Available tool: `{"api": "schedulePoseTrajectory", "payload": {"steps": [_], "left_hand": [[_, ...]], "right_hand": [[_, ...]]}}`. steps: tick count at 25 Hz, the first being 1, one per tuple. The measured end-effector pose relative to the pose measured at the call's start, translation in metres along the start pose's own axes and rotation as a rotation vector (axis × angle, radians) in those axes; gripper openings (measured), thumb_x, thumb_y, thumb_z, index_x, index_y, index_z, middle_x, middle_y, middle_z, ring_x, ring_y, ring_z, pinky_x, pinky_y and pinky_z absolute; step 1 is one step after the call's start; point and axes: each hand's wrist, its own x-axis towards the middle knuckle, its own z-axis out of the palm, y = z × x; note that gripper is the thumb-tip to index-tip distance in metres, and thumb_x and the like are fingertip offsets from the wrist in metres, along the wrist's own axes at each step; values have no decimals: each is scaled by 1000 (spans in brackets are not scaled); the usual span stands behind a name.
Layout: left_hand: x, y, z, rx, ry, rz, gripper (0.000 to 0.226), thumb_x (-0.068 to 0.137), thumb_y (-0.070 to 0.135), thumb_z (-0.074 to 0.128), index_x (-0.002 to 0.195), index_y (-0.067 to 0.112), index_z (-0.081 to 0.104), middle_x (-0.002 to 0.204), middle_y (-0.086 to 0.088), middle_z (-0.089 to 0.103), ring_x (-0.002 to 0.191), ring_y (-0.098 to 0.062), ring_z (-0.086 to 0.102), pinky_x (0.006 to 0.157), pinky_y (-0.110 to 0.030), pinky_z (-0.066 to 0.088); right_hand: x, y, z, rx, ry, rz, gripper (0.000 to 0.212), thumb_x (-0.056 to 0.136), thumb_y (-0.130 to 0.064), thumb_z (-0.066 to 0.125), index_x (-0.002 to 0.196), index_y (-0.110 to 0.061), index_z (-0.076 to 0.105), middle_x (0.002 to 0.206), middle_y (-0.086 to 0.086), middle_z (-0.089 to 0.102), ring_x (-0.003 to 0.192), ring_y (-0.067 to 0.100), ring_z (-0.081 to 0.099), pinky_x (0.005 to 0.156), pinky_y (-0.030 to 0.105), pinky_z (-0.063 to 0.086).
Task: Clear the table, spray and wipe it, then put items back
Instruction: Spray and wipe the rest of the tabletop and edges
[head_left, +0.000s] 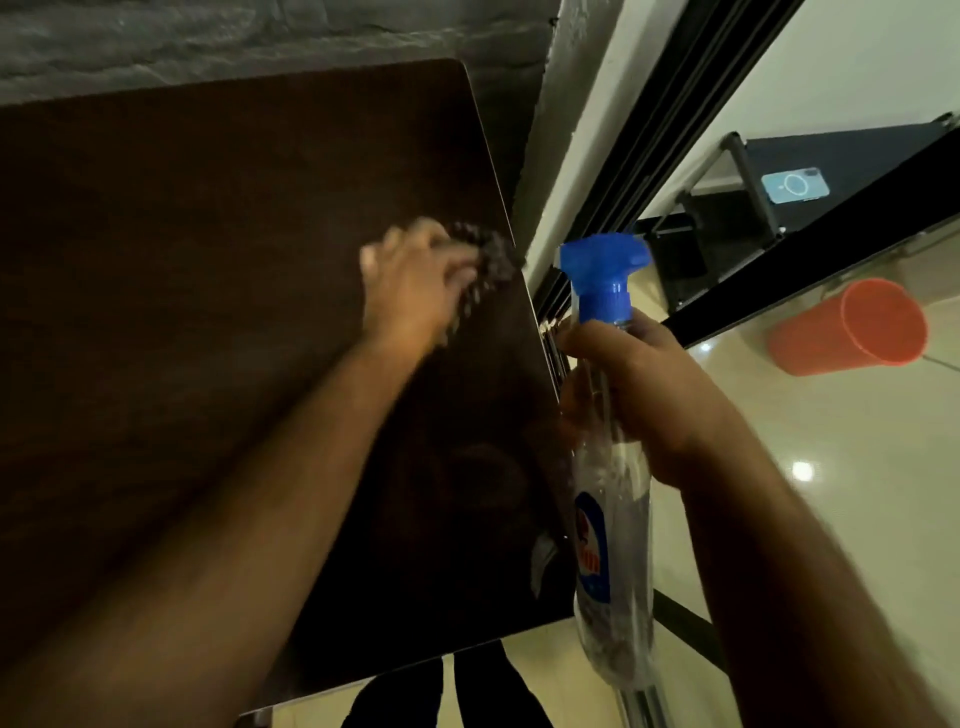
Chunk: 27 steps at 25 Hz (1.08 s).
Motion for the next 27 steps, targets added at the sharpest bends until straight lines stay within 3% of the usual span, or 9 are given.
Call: {"api": "schedulePoseTrajectory", "payload": {"steps": [4, 8, 11, 13, 15, 19, 22, 24, 27], "left_hand": [[-117, -43, -21, -30, -86, 256, 30, 87, 42, 49, 107, 39, 70, 112, 5, 61, 101, -23, 53, 85, -38, 30], [-20, -84, -35, 56, 76, -31, 27, 90, 37, 58, 115, 34, 68, 118, -1, 57, 110, -31, 50, 92, -42, 31], [9, -11, -12, 29, -50, 4, 27, 93, 36, 54, 118, 36, 65, 125, 1, 53, 116, -27, 46, 96, -41, 29], [-48, 34, 2, -13, -176, 234, 23, 93, 33, 53, 113, 34, 66, 121, 0, 53, 112, -26, 47, 97, -43, 28], [-121, 21, 4, -50, -232, 380, 23, 91, 35, 53, 110, 37, 66, 121, 3, 55, 110, -24, 49, 96, -42, 26], [-102, -44, -16, -37, -28, 196, 24, 90, 33, 59, 112, 36, 70, 117, -1, 60, 105, -30, 53, 92, -44, 31], [-27, -13, -2, 41, 18, 25, 29, 93, 36, 57, 121, 35, 64, 126, 1, 54, 116, -26, 46, 99, -42, 28], [-35, 32, 9, -11, -61, 64, 29, 93, 37, 56, 121, 36, 63, 126, 3, 53, 116, -24, 45, 100, -41, 27], [-149, 42, 15, -36, -197, 311, 26, 93, 40, 51, 115, 42, 64, 122, 5, 54, 113, -21, 45, 104, -43, 25]], "right_hand": [[-15, 5, 11, 26, -7, 29, 24, 86, -20, 59, 108, -19, 49, 62, 7, 61, 52, 21, 59, 49, 29, 51], [-28, 13, 23, 15, 24, 28, 26, 84, -21, 61, 108, -21, 49, 65, 7, 62, 54, 21, 60, 51, 30, 51], [-44, 25, 33, 13, 59, 3, 22, 84, -22, 60, 105, -22, 51, 64, 7, 63, 53, 21, 61, 50, 27, 51], [-56, 32, 34, 15, 81, -3, 23, 83, -23, 61, 104, -22, 54, 69, 8, 63, 57, 23, 62, 58, 35, 54], [-68, 38, 29, 25, 98, 24, 24, 82, -22, 61, 106, -20, 55, 71, 9, 63, 58, 24, 62, 62, 39, 54], [-71, 63, 11, 61, 114, 74, 29, 82, -23, 62, 110, -19, 54, 66, 7, 62, 55, 22, 61, 58, 36, 54], [-75, 76, 11, 6, 143, 41, 29, 79, -29, 64, 106, -23, 56, 71, 7, 63, 59, 23, 63, 65, 42, 55], [-85, 80, 11, 15, 138, 8, 20, 81, -23, 61, 101, -19, 57, 70, 8, 61, 57, 22, 60, 61, 41, 52], [-102, 81, 4, 60, 88, -4, 16, 84, -19, 60, 100, -18, 57, 66, 6, 60, 54, 20, 59, 54, 34, 49]]}}
